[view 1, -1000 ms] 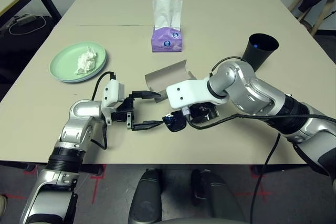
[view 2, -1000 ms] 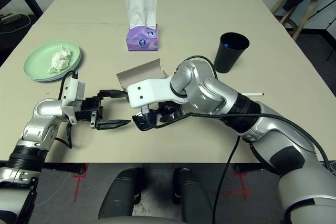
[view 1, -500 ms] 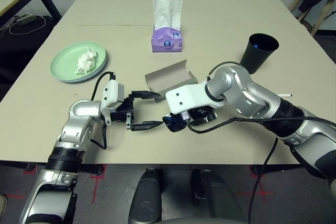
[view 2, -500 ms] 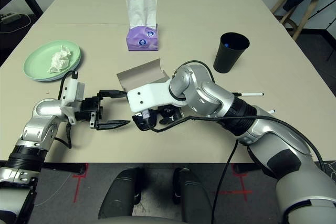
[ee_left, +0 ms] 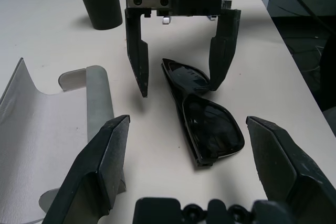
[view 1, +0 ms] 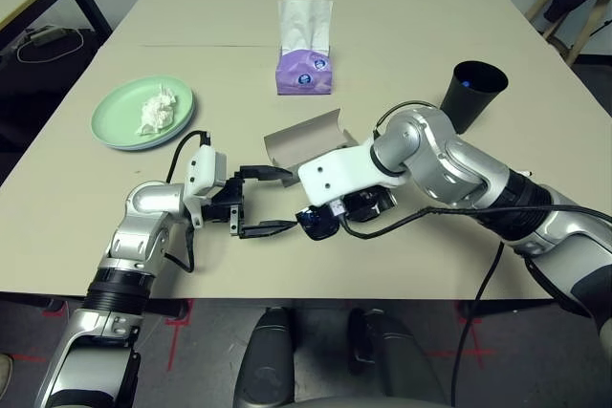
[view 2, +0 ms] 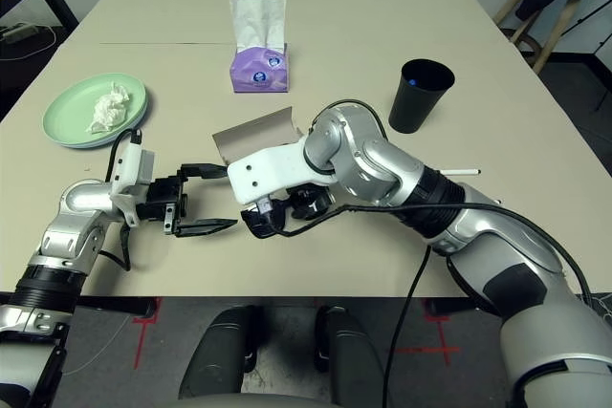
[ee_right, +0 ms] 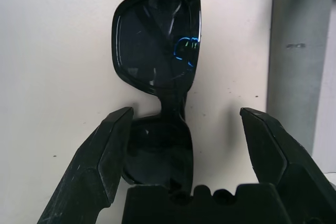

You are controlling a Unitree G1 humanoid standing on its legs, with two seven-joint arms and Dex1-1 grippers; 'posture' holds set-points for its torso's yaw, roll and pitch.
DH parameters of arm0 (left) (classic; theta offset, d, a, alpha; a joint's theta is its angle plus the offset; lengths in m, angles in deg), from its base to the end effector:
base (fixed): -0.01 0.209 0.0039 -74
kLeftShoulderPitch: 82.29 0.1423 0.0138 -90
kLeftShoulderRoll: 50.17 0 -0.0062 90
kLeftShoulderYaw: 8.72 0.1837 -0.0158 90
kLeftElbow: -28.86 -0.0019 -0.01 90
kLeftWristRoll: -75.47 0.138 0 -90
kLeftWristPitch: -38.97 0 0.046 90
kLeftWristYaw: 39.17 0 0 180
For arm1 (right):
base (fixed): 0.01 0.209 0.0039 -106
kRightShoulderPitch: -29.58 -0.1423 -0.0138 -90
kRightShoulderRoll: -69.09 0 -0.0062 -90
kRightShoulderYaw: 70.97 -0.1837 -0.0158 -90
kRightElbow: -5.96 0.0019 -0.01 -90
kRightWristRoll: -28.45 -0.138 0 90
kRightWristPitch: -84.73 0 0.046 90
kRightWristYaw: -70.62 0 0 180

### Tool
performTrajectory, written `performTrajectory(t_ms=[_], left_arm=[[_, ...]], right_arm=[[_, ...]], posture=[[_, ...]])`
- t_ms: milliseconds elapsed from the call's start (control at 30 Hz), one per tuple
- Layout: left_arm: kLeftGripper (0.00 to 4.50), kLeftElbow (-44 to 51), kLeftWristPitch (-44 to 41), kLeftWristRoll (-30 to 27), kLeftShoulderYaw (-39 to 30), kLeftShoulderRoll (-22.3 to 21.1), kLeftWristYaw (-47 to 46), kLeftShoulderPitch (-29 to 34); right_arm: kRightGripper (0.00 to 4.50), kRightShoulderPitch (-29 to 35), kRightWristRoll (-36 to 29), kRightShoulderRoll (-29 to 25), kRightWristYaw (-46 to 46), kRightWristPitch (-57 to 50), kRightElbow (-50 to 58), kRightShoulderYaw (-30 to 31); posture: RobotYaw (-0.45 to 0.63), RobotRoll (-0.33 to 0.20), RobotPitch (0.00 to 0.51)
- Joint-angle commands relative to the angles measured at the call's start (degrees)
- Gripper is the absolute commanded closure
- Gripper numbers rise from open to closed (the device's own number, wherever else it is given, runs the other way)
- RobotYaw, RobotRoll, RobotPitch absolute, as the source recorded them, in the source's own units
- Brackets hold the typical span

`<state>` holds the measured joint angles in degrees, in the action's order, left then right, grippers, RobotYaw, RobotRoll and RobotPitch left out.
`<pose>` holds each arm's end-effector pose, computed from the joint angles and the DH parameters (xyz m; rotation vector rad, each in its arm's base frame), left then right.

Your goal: Organize and tidy the items on the table.

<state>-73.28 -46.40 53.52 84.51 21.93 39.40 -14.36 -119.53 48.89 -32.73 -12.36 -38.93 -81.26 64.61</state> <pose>0.2709 0.2422 0.1307 0.3470 -0.0623 -1.3837 0.2867 -0.0614 0.2242 -1.3864 0.4817 1.4681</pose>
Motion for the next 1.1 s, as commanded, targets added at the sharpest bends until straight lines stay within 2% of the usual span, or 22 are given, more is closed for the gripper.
performTrajectory(t_ms=[33,267,1100], left_arm=[[0.01,0.58,0.81,0.8,0.67,0.2,-0.08,0.9],[0.01,0.77,0.8,0.92,0.96,0.29,-0.3,0.7],[0.01,1.91,0.43,1.3,0.88,0.03,-0.67,0.86]], right_arm=[[0.0,-2.32,0.64,1.71,-2.39,-4.8,0.95,1.54],[0.0,-4.97,1.01,3.07,-4.17,-8.39,1.12,3.39],[0.0,-4.36,3.22,2.55,-3.96,-2.52,-2.43,4.16]], posture=[[0.21,0.0,0.139],[0.2,0.0,0.136],[0.21,0.0,0.139]])
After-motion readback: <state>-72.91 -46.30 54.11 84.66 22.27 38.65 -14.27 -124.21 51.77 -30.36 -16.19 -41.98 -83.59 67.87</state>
